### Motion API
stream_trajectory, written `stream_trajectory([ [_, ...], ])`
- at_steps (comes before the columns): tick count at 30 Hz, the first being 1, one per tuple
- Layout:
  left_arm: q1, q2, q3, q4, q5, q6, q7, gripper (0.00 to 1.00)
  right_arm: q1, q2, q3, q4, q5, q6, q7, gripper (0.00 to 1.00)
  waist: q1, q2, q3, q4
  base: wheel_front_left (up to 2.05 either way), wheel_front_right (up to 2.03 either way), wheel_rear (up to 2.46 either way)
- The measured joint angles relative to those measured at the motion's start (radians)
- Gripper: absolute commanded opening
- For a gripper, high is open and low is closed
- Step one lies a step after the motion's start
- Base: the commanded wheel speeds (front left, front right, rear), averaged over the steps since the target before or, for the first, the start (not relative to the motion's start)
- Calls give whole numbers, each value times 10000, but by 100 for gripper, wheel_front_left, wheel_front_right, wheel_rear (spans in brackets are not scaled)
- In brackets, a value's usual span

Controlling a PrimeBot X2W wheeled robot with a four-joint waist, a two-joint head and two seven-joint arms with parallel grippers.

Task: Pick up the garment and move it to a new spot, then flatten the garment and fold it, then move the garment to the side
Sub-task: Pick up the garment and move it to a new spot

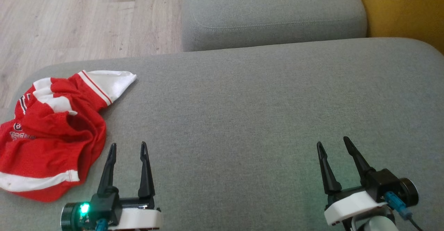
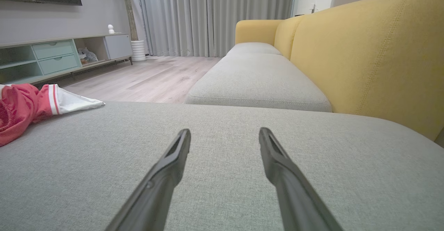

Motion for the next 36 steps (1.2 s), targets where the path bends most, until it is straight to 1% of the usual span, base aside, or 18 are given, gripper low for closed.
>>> stream_trajectory([
  [5, 119, 2, -33, 111, 4, 8, 0, 100, 78, -2, -10, 33, -4, 0, 0, 100, 0, 0, -43, 257, 0, 0, 0],
  [10, 170, 6, -90, 190, 4, 92, 0, 100, 228, -2, -10, 36, -82, 0, 0, 100, 0, 0, -32, 846, 0, 0, 0],
  [26, 526, 48, 351, 117, 255, 109, 2, 100, 316, -2, 134, 52, -69, 0, -2, 100, 1, 0, 36, 3736, 0, 0, 0],
  [27, 526, 48, 351, 117, 255, 109, 2, 100, 316, -2, 134, 52, -69, 0, -2, 100, 1, 0, 36, 3736, 0, 0, 0],
  [30, 527, 59, 441, -46, 334, 105, 0, 100, 352, 2, 161, 102, -75, 0, -2, 100, 0, 0, 133, 4161, 0, 0, 0],
  [32, 497, 58, 479, -245, 334, 107, 0, 100, 346, 2, 111, 92, -176, 0, 0, 100, 0, 0, 330, 4319, 0, 0, 0],
  [36, -137, 56, 867, -771, 339, 197, -4, 100, 222, 0, -58, 92, -685, 0, 0, 100, 1, 0, 927, 4419, 0, 0, 0],
])
